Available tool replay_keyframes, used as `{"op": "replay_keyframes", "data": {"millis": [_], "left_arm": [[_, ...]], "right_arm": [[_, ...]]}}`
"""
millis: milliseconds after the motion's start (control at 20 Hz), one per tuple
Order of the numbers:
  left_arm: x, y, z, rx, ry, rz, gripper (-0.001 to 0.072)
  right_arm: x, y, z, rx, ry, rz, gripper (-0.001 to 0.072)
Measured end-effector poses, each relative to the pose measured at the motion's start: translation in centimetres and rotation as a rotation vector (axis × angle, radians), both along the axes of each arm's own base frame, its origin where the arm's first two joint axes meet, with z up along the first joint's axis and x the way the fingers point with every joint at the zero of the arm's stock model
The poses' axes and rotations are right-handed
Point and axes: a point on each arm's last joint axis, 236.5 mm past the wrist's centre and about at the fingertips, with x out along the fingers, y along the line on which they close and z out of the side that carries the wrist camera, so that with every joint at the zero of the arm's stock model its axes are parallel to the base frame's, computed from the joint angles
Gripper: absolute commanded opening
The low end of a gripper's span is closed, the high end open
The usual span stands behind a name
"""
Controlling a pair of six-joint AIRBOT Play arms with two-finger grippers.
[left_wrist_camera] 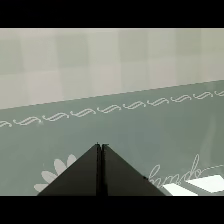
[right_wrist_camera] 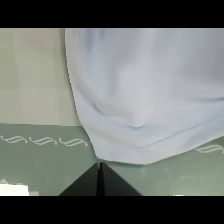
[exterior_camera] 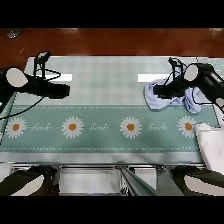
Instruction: Fold the shirts.
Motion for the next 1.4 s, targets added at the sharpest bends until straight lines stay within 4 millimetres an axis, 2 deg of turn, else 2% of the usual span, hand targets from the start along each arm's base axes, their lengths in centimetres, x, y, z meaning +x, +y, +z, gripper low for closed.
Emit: {"op": "replay_keyframes", "data": {"millis": [200,300,350,400,450,500,600,750,800,950,1050,1150,1200,1250,1300,1350,1400], "left_arm": [[0.1,0.0,0.0,-0.001,-0.004,0.001,0.0023],[1.2,0.0,0.5,-0.007,-0.051,0.014,0.0024],[1.9,0.0,0.8,-0.012,-0.085,0.023,0.0057],[2.9,0.0,1.3,-0.018,-0.127,0.034,0.0310],[3.9,0.0,1.9,-0.025,-0.175,0.047,0.0694],[4.9,0.0,2.4,-0.031,-0.219,0.060,0.0710],[6.9,0.2,3.3,-0.043,-0.303,0.090,0.0710],[8.6,0.8,3.7,-0.047,-0.363,0.118,0.0709],[8.9,0.9,3.6,-0.047,-0.371,0.123,0.0709],[9.7,1.0,2.7,-0.044,-0.371,0.133,0.0708],[9.9,1.0,1.6,-0.038,-0.351,0.134,0.0708],[9.9,1.0,0.1,-0.031,-0.315,0.131,0.0708],[9.6,1.0,-0.8,-0.026,-0.282,0.127,0.0708],[9.3,0.9,-1.5,-0.022,-0.257,0.122,0.0708],[8.8,0.9,-2.2,-0.018,-0.226,0.117,0.0708],[8.3,1.0,-2.8,-0.014,-0.192,0.112,0.0708],[7.8,1.2,-3.2,-0.009,-0.162,0.110,0.0708]], "right_arm": [[1.7,0.1,0.5,0.005,-0.073,-0.009,0.0019],[2.4,0.1,0.7,0.011,-0.104,-0.014,0.0038],[2.9,0.1,0.9,0.009,-0.127,-0.016,0.0291],[3.6,-0.2,1.2,-0.004,-0.160,-0.015,0.0630],[4.7,-0.9,1.6,-0.038,-0.211,-0.008,0.0631],[5.9,-1.7,2.1,-0.077,-0.269,-0.003,0.0631],[9.1,-4.6,4.2,-0.173,-0.418,-0.033,0.0630],[12.6,-11.4,6.7,-0.288,-0.539,-0.170,0.0630],[13.2,-14.2,6.8,-0.315,-0.538,-0.232,0.0630],[13.3,-21.5,4.8,-0.354,-0.453,-0.394,0.0627],[13.0,-23.8,1.9,-0.326,-0.354,-0.445,0.0627],[12.5,-24.6,-1.3,-0.290,-0.241,-0.457,0.0616],[12.0,-24.6,-2.8,-0.271,-0.181,-0.461,0.0584],[11.6,-24.5,-3.9,-0.254,-0.137,-0.462,0.0411],[11.1,-24.2,-4.9,-0.232,-0.090,-0.466,0.0123],[10.5,-23.8,-5.6,-0.212,-0.045,-0.459,0.0019],[10.2,-23.4,-5.8,-0.193,-0.017,-0.446,0.0018]]}}
